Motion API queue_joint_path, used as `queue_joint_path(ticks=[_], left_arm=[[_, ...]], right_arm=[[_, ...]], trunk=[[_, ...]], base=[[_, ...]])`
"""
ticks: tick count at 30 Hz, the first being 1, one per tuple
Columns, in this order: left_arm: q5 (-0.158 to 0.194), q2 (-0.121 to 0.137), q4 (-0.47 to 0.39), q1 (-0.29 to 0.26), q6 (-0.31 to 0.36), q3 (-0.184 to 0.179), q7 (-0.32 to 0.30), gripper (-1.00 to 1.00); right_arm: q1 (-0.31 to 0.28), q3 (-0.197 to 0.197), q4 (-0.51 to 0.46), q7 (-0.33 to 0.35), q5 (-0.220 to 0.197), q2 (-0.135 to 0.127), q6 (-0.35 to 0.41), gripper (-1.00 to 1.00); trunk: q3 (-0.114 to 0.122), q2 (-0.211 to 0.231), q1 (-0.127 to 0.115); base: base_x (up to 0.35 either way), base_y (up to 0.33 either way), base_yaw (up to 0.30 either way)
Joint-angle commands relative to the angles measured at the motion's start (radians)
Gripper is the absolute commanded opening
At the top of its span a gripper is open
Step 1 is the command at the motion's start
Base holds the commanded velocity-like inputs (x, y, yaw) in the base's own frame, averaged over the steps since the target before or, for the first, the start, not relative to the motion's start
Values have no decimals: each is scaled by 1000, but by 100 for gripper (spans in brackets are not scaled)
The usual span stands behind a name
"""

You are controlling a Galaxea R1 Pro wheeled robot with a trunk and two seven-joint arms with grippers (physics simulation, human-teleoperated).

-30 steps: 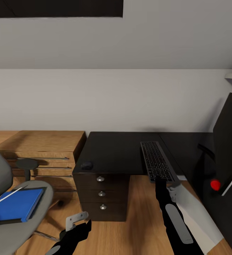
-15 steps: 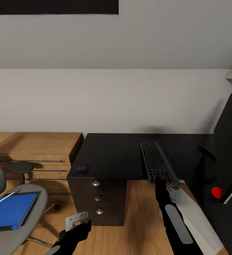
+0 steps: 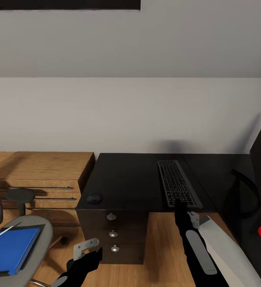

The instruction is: In the bedroom, organize the workspace by keeping the computer under the desk, ensuring the monitor is on the desk, placing the keyboard on the desk next to the monitor, placing the mouse on the desk next to the keyboard, moving the folder from the swivel chair onto the desk next to the mouse, stacking the notebook on top of the folder with the pen on top of the notebook, and positioning the swivel chair next to the desk.

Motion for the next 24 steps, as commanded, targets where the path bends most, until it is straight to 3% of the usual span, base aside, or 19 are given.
queue_joint_path(ticks=[1,13,24], left_arm=[[11,0,-2,0,2,-1,9,100],[11,0,-2,0,1,1,10,100],[11,0,-2,0,2,3,9,100]], right_arm=[[0,0,-1,-2,-8,0,-4,-100],[0,0,-1,-3,-7,1,-4,-100],[0,0,-1,-10,-10,2,-4,-100]], trunk=[[-1,0,0],[-1,0,0],[-1,0,0]], base=[[15,7,0],[-2,1,0],[-166,0,0]])
